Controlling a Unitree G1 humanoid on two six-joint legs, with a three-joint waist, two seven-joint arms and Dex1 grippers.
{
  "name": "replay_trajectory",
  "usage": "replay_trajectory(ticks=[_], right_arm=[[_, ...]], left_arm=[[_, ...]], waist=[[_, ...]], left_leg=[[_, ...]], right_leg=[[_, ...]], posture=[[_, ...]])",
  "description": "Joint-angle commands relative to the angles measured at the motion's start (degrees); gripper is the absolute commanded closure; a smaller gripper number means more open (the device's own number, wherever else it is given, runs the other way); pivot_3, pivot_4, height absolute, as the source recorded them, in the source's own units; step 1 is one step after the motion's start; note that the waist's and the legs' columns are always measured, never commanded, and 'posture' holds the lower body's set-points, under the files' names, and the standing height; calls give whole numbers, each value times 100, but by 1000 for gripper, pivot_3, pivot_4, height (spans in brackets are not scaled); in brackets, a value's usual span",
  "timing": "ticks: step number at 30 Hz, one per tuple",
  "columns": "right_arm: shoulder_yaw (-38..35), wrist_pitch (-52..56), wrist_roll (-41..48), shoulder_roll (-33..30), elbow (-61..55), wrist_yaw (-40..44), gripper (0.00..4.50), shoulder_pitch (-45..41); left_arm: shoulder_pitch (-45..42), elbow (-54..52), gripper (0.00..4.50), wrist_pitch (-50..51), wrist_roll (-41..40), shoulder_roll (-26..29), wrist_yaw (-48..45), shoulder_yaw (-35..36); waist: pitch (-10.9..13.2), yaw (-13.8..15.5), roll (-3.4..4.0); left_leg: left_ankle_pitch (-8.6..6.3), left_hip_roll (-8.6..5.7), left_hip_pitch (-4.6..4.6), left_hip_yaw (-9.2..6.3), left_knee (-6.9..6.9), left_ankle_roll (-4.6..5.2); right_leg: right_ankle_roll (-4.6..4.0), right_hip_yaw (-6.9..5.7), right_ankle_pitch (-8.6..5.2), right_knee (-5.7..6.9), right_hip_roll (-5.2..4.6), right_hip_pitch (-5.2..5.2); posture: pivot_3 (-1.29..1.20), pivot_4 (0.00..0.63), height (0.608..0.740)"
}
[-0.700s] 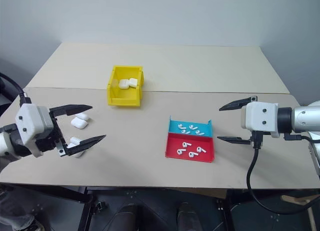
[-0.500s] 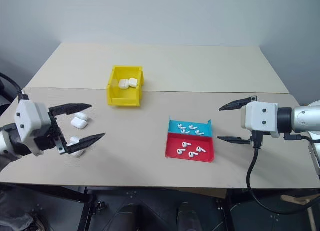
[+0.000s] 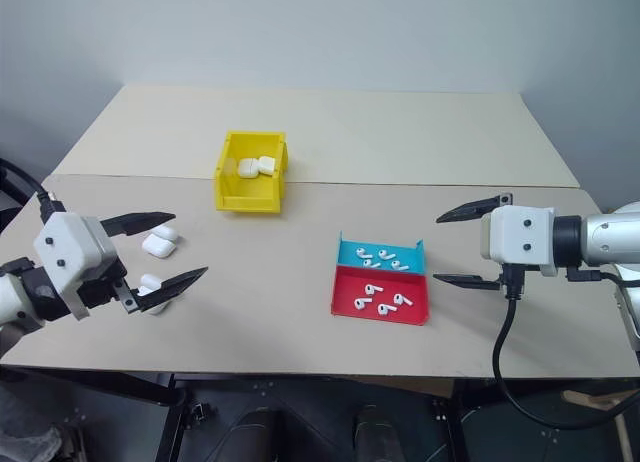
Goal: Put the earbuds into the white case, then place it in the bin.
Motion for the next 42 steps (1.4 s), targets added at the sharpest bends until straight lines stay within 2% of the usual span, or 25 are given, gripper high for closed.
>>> replay_trajectory(ticks=[1,4,9,13,18,24,30,33,37,42], right_arm=[[-284,153,195,-174,-314,59,33,173],[-380,216,193,-199,-434,49,33,403],[-374,373,154,-166,-647,-101,33,635],[-328,418,106,-115,-769,-207,33,750],[-276,490,136,-83,-823,-311,33,767],[-171,529,93,-105,-785,-344,33,685],[-179,604,128,-135,-780,-277,33,687],[-163,625,154,-121,-739,-242,33,645],[-51,640,141,-106,-678,-199,33,506],[7,678,137,-112,-659,-180,33,422]], left_arm=[[119,-476,0,403,160,127,290,372],[47,-529,0,1186,-11,276,530,556],[-277,170,0,3157,-516,1390,203,981],[-787,1142,0,4306,-662,2039,210,899],[-846,2075,0,4274,-607,2686,-344,580],[-961,3359,0,3452,-102,3267,-794,-429],[-1782,4845,0,2497,297,3308,-1509,-1538],[-2410,5601,0,1964,640,3138,-1980,-2171],[-3725,6912,0,1583,1333,2573,-2547,-3131],[-4637,8169,0,980,2135,1929,-3007,-3828]], waist=[[0,0,0],[0,-1,0],[0,-7,-1],[1,-25,-2],[3,-54,-5],[3,-53,-4],[3,-35,-5],[3,-9,-5],[2,26,-4],[-1,28,-15]], left_leg=[[0,0,0,0,0,0],[0,0,1,-1,0,0],[0,0,6,-2,0,0],[0,-2,3,-1,0,0],[0,-2,0,-1,-2,0],[0,-1,0,1,-2,-1],[0,-1,-13,2,-5,-1],[0,-1,-25,3,-5,-1],[0,-3,-30,3,-4,0],[1,-3,-39,2,0,0]], right_leg=[[0,0,0,1,0,0],[0,0,0,2,0,1],[1,0,-1,10,2,0],[6,0,-5,8,0,-3],[4,0,-6,8,-1,-8],[-1,-1,-7,10,1,-10],[-4,-2,-10,13,2,-24],[-4,-2,-9,14,2,-36],[-4,-2,-9,21,5,-43],[-3,-3,-8,20,3,-45]], posture=[[0,150,740],[0,150,740],[0,150,740],[0,150,740],[0,150,740],[0,150,740],[0,150,740],[0,150,740],[0,150,740],[0,150,740]])
